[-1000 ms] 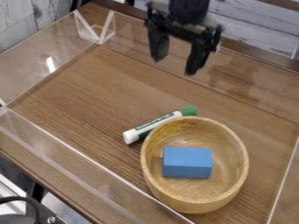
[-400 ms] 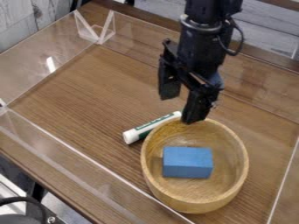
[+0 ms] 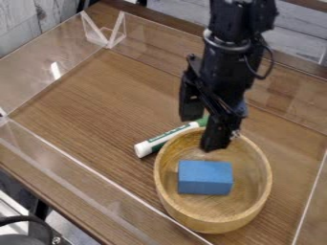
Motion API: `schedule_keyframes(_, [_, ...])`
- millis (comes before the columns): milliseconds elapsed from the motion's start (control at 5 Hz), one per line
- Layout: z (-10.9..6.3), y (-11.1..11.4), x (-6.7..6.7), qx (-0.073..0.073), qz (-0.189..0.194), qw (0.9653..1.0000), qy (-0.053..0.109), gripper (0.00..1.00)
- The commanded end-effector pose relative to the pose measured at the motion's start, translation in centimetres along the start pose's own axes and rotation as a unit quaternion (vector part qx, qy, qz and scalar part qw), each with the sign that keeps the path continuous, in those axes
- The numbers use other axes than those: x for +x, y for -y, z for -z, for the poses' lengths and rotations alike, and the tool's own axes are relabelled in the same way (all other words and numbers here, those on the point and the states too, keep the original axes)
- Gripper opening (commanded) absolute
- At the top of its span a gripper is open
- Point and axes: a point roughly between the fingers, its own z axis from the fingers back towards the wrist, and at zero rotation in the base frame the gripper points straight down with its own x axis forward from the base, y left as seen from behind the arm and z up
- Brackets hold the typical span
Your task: Remove the blue block from inside the brown bowl and put it on the table
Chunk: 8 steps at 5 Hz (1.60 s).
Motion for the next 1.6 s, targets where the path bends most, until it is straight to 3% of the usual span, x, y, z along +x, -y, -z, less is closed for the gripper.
schedule_keyframes(0, [-1.0, 0.5, 0.2, 0.011, 0.004, 0.9994, 0.032, 1.0])
schedule_keyframes(800, [1.6, 1.4, 0.4, 0.009, 0.016, 0.9989, 0.042, 1.0])
schedule_keyframes(1400, [2.5, 0.9, 0.4, 0.002, 0.011, 0.9987, 0.049, 1.0])
